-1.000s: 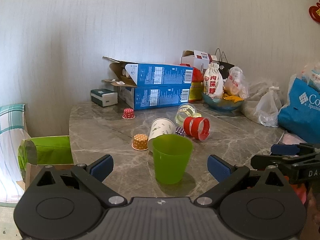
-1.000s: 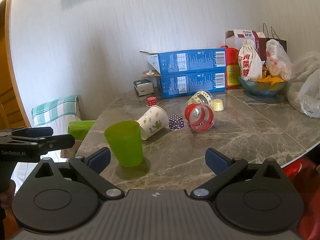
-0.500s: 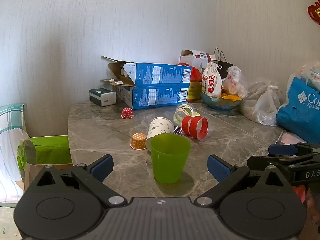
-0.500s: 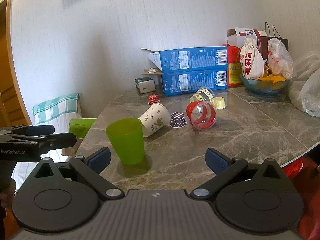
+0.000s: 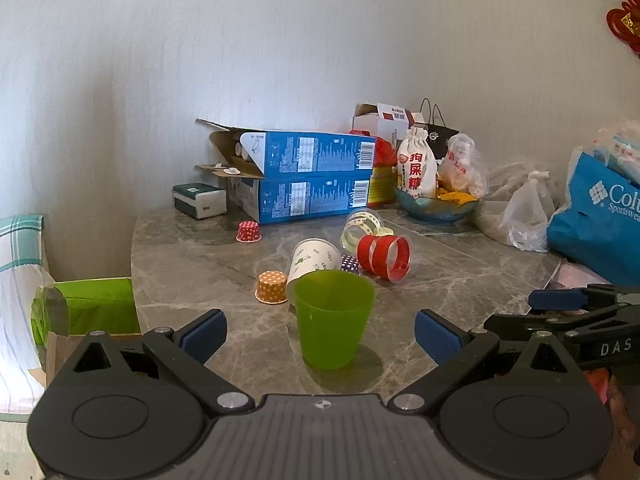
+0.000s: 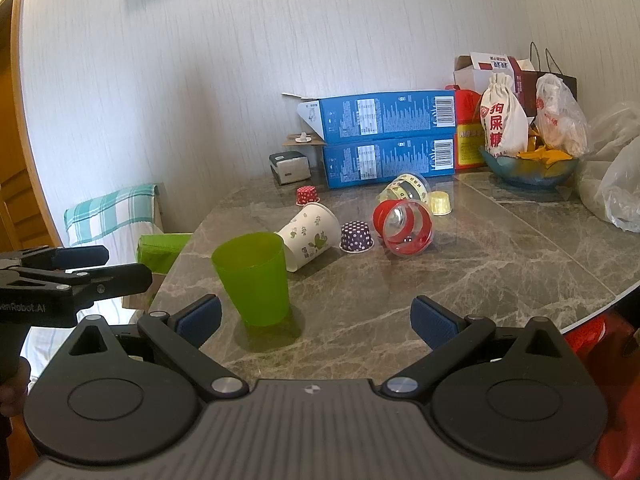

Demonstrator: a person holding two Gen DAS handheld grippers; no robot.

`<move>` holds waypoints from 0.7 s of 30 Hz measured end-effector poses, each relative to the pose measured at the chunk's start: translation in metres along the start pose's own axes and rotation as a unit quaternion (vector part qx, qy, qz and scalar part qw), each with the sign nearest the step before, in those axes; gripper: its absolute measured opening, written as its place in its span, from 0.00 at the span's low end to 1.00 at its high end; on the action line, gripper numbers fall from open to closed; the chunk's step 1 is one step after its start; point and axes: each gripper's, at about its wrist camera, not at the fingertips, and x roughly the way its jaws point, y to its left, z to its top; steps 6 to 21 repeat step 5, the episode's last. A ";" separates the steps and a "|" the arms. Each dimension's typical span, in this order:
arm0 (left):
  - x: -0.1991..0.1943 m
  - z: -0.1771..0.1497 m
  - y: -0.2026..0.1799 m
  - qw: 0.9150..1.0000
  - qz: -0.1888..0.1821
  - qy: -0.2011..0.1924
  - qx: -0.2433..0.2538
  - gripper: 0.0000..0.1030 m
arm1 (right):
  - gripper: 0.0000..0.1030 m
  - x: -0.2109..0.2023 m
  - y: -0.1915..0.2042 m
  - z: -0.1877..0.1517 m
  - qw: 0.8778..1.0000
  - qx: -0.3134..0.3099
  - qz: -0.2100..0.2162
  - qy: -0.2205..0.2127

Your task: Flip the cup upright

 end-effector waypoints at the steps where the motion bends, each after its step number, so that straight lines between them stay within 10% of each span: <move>1: 0.000 0.000 0.001 1.000 -0.002 0.000 -0.001 0.98 | 0.99 0.000 0.000 0.000 1.000 -0.001 -0.001 0.000; 21: 0.001 0.000 0.004 1.000 -0.005 0.000 -0.008 0.98 | 0.99 0.001 0.001 0.000 1.000 -0.001 0.000 0.002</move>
